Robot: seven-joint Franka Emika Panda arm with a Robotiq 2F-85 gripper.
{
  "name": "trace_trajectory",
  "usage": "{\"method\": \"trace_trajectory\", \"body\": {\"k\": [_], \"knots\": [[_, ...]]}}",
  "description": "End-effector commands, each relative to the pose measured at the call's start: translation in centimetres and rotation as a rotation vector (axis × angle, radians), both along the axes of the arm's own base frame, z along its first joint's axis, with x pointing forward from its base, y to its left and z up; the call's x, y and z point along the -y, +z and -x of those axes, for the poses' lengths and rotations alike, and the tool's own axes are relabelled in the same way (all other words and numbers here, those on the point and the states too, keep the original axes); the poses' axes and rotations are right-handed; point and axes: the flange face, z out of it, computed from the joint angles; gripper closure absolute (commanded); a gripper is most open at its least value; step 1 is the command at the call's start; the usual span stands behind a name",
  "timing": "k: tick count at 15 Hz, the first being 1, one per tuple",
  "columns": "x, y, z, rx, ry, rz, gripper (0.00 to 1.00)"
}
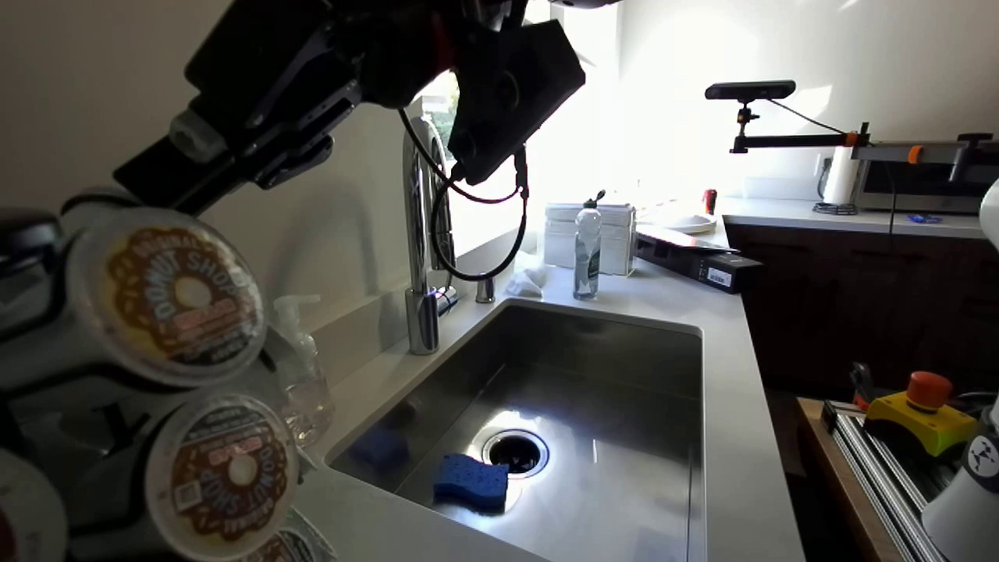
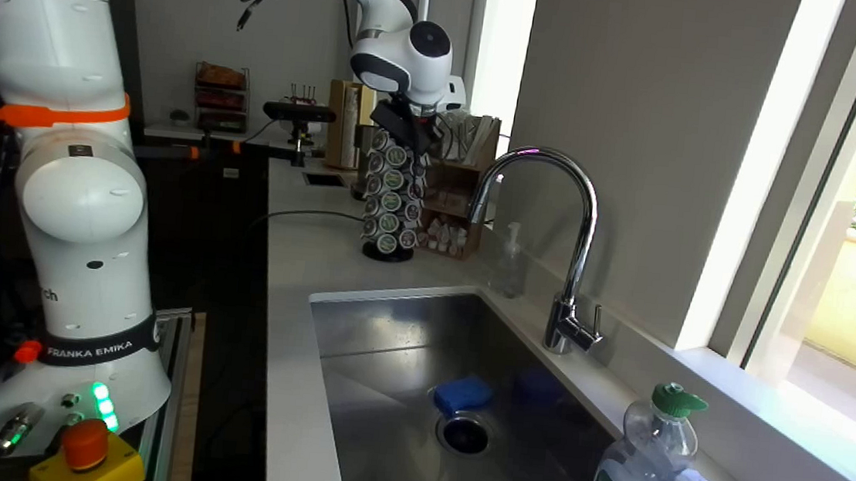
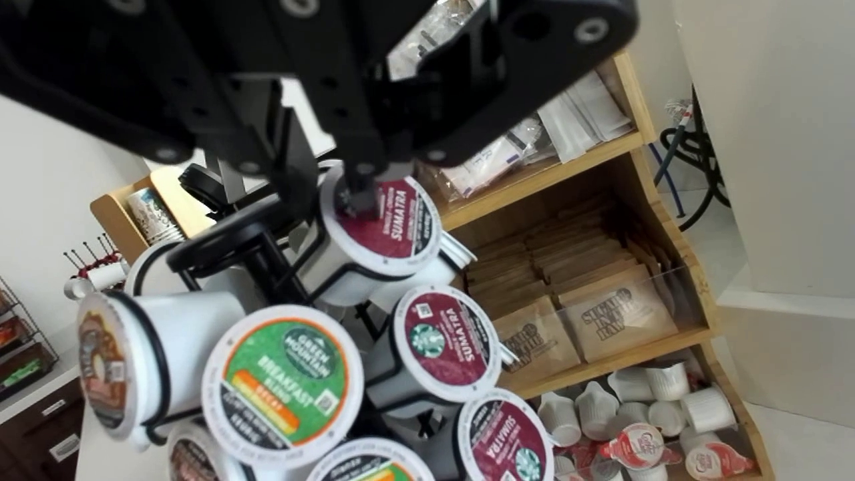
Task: Pick up object from the right side of the counter and put it on the stand
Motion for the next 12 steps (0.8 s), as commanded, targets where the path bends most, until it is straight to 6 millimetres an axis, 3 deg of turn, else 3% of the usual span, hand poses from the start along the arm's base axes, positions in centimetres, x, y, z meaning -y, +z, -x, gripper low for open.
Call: {"method": "trace_trajectory", "body": {"k": [1,6,8,12], "knots": [[-0.4,-0.4,-0.2,-0.028,0.008,-0.03,0.48],[-0.4,-0.2,-0.2,-0.017,0.005,-0.028,0.1],[-0.3,0.1,-0.1,-0.007,0.003,-0.027,0.03],[0.3,0.7,0.2,0.008,-0.004,-0.016,0.0]]}}
